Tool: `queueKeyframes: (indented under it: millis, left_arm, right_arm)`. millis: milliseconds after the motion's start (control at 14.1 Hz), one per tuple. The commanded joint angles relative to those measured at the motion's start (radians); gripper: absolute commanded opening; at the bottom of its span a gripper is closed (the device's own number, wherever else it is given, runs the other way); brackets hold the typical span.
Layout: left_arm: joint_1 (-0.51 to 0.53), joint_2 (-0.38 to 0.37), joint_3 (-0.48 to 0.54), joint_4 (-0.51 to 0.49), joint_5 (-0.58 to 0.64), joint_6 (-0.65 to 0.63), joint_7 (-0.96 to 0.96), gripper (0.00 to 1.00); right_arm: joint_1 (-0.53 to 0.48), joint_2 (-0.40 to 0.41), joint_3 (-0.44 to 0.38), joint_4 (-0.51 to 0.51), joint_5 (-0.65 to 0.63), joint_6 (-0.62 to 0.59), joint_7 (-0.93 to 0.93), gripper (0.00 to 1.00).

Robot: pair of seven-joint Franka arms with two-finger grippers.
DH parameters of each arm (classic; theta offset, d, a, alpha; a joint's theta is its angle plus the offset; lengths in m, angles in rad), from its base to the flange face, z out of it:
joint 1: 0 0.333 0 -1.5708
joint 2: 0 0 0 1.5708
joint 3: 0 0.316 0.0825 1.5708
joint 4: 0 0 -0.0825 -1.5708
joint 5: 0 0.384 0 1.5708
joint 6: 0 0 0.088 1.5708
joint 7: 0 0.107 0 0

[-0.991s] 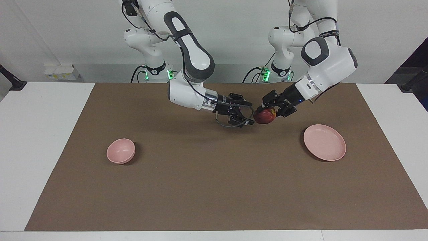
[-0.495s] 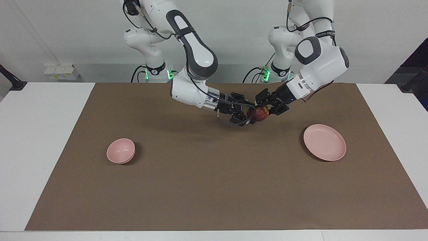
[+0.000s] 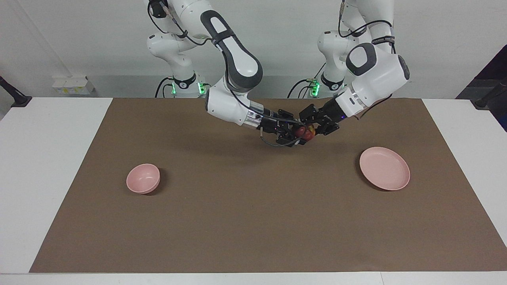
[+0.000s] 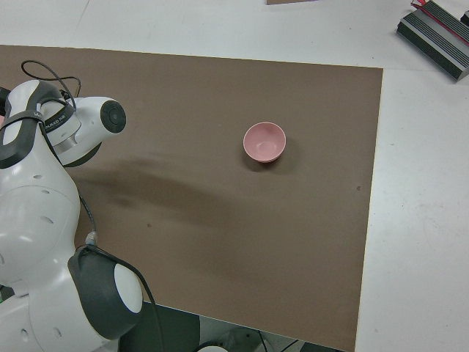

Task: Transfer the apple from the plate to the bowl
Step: 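Close the right gripper on the apple while the left gripper holds it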

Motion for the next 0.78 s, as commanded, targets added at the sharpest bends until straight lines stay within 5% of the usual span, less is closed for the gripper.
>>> queueKeyframes:
  millis: [0,71,212,495,708]
  left_arm:
    - [-0.021,-0.008,0.011,-0.003,-0.010,-0.006,-0.048,0.51]
    - [-0.021,-0.008,0.011,-0.002,-0.004,-0.006,-0.052,0.74]
    - [-0.017,-0.009,0.012,0.001,0.002,-0.007,-0.050,1.00]
    - [0.007,-0.025,0.026,0.009,0.035,-0.035,-0.045,1.00]
    - [0.065,-0.028,0.026,0.094,0.237,-0.153,-0.044,1.00]
  right_arm:
    - [-0.006,-0.011,0.006,0.001,0.012,0.033,-0.043,0.00]
    - [-0.009,-0.014,0.006,0.001,0.009,0.031,-0.043,0.00]
    - [-0.012,-0.020,0.003,0.001,-0.043,0.031,-0.031,0.00]
    - [-0.027,-0.031,-0.010,0.010,-0.190,0.030,-0.020,0.00]
    - [-0.070,-0.031,-0.011,0.024,-0.389,0.028,-0.029,0.00]
